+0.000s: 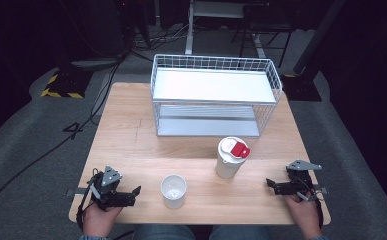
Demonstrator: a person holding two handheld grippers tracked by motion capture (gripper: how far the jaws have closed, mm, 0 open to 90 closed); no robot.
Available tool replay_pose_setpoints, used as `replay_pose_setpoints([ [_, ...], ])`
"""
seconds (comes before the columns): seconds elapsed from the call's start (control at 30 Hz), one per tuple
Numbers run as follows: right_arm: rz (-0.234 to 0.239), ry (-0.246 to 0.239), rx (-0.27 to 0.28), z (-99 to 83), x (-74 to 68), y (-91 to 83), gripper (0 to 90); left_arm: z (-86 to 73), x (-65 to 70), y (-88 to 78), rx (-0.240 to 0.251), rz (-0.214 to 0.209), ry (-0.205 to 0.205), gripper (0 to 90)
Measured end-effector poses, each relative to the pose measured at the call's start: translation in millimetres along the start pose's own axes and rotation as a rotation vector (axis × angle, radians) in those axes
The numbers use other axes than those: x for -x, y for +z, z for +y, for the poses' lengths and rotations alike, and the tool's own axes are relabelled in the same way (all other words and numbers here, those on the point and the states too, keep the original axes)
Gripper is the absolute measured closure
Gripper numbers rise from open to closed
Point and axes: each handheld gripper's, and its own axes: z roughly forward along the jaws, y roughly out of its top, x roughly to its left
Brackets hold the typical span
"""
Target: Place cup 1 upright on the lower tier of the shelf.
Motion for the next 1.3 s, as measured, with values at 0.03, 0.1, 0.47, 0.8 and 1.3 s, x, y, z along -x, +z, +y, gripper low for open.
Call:
replay_pose_setpoints([
  [0.03,0.0,0.0,0.0,0.0,0.0,0.0,0.5,-0.9,0.5,-4.3,0.008,0.003,0.004,1.8],
  [0.1,0.0,0.0,0.0,0.0,0.0,0.0,0.6,-2.2,2.4,-10.0,0.025,0.003,0.004,1.8],
  [0.47,0.0,0.0,0.0,0.0,0.0,0.0,0.5,-10.0,22.7,-28.1,0.142,-0.035,0.044,1.9],
  [0.8,0.0,0.0,0.0,0.0,0.0,0.0,0.5,-12.2,49.9,-43.9,0.294,-0.096,0.085,1.8],
  [1.3,0.0,0.0,0.0,0.0,0.0,0.0,0.6,-1.7,73.3,-36.3,0.373,-0.2,0.098,0.5],
])
